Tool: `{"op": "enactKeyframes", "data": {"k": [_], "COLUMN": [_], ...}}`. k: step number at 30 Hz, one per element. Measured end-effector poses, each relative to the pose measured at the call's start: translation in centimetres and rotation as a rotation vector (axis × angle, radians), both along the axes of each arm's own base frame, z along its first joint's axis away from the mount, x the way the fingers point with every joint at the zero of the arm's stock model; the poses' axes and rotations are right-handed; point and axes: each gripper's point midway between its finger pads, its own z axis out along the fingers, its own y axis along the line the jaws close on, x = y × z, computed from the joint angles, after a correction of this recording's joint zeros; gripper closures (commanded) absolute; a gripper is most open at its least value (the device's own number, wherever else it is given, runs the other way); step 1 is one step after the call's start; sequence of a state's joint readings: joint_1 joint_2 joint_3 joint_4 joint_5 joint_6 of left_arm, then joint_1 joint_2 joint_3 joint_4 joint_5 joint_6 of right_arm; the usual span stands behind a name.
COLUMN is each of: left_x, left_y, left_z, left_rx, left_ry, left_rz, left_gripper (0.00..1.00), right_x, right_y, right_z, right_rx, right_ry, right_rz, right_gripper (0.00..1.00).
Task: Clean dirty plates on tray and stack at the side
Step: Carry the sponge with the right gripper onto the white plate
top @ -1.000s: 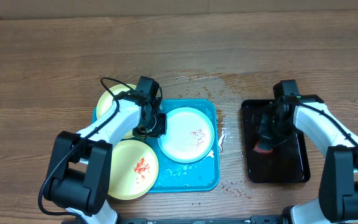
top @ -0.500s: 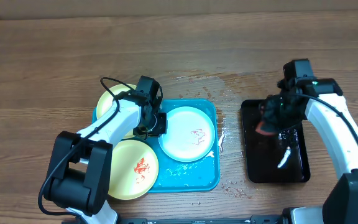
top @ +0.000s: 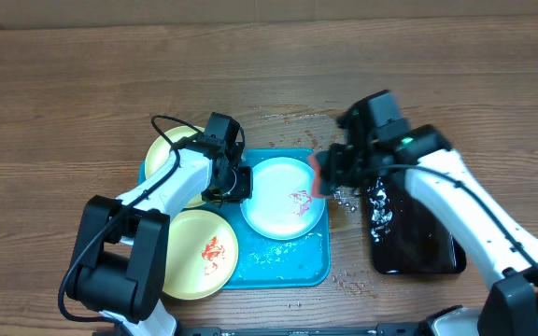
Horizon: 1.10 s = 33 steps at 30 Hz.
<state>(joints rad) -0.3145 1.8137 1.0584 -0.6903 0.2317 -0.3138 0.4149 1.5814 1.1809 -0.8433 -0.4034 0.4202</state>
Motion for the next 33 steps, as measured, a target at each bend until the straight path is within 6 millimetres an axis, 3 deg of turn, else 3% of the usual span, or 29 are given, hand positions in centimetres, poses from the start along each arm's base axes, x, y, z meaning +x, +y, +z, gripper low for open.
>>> {"op": "enactKeyframes", "data": {"k": [4, 12, 16, 24, 29, 33], "left_x": [0.0, 0.0, 0.0, 0.0, -0.1, -0.2], "left_y": [0.0, 0.0, 0.0, 0.0, -0.2, -0.3], "left_z": [0.0, 0.0, 0.0, 0.0, 0.0, 0.0], "left_rx": [0.0, 0.0, 0.0, 0.0, -0.014, -0.016], "left_ry": [0.0, 0.001, 0.001, 0.002, 0.007, 0.009], "left_rz": [0.001, 0.002, 0.002, 0.002, 0.0, -0.001], "left_gripper": [0.96, 0.96, 0.96, 0.96, 0.96, 0.96], "right_x": [-0.6, -1.2, -1.0, -1.5, -1.0, -0.1], "right_y": [2.7, 4.8, 4.1, -1.2, -1.2, 1.0], "right_z": [-1.6, -9.5, -10.2, -11.3, -11.2, -10.9], "right_rx": [0.008, -0.059, -0.105, -0.39, -0.414, -0.332], "right_ry": [0.057, 0.229, 0.228, 0.202, 0.15, 0.073], "right_rz": [-0.01, -0.028, -0.056, -0.11, -0.064, 0.046], "right_gripper": [0.96, 0.96, 0.96, 0.96, 0.96, 0.96]}}
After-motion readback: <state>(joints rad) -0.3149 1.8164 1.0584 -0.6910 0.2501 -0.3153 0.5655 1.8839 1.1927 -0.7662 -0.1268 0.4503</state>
